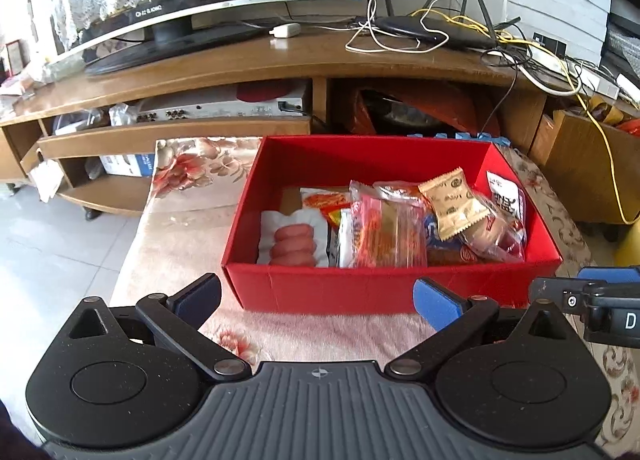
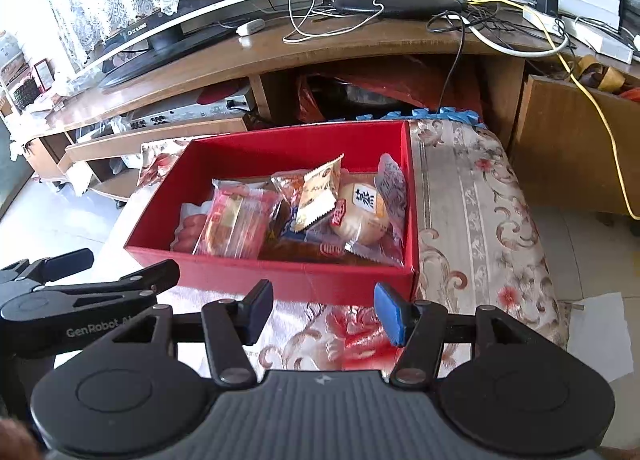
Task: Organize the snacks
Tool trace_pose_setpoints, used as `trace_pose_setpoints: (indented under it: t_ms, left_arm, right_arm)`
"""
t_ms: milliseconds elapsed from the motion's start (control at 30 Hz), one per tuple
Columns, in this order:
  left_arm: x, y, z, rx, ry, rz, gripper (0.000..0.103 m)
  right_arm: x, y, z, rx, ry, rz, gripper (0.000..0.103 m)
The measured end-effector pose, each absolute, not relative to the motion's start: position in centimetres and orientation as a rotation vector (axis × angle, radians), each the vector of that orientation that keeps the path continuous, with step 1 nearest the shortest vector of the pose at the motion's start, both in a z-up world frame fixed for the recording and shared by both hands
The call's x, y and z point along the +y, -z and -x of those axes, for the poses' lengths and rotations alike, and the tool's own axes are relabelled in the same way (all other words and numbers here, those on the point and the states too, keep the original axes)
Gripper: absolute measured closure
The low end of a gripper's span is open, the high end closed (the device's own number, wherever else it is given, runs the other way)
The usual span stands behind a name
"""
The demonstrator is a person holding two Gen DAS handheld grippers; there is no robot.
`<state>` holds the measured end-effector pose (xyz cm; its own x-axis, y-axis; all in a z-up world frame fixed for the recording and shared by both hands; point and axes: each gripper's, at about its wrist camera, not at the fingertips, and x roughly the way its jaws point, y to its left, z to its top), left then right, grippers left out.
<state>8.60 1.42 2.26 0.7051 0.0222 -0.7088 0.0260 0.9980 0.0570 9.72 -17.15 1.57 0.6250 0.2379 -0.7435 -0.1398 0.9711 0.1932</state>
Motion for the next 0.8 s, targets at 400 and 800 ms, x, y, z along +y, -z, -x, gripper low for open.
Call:
trace_pose_setpoints:
  t_ms: [400,800]
  left_arm:
    - [0.1,-2.5,-6.4,0.772,0.019,-0.119,0.000]
    - [-0.1,-1.9,-5.1,0.827,0.049,-0.076,0.000]
  right_arm:
    - [-17.7,-1.6,-7.6,0.865,-0.220,-0.129,0.049]
    - [-17.7,-0.8,-6.4,0.885,-0.203,-0.103,0.049]
